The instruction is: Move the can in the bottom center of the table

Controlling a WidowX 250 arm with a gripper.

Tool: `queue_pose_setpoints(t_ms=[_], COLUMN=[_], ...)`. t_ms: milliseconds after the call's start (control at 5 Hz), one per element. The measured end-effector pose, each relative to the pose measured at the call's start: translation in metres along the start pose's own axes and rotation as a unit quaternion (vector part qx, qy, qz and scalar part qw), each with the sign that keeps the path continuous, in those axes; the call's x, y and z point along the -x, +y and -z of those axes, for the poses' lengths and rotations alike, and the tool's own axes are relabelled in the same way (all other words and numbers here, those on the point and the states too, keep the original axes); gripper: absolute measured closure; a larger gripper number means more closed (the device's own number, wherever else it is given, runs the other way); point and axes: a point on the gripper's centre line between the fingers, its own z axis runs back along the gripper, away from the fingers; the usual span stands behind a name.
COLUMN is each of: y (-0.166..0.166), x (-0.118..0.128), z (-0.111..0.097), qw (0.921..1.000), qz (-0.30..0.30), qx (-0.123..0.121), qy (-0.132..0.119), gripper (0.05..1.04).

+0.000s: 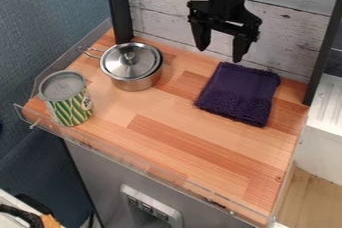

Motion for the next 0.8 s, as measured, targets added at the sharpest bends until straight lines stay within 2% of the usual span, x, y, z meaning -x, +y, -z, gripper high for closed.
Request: queue_pose_setpoints(t_ms=[200,400,600,800], y=[-0.001,0.031,0.089,0.129], x=[0.006,0.020,0.041,0.064], z=[0.013,0.012,-0.005,-0.008], qw=[0.9998,0.9997,0.9996,0.9995], qz=[0.001,-0.005,-0.027,-0.030], qx=[0.002,0.000,-0.009,-0.009], qy=[0.020,0.025,0.008,0.009], gripper=[0.083,0.083,0.083,0.083])
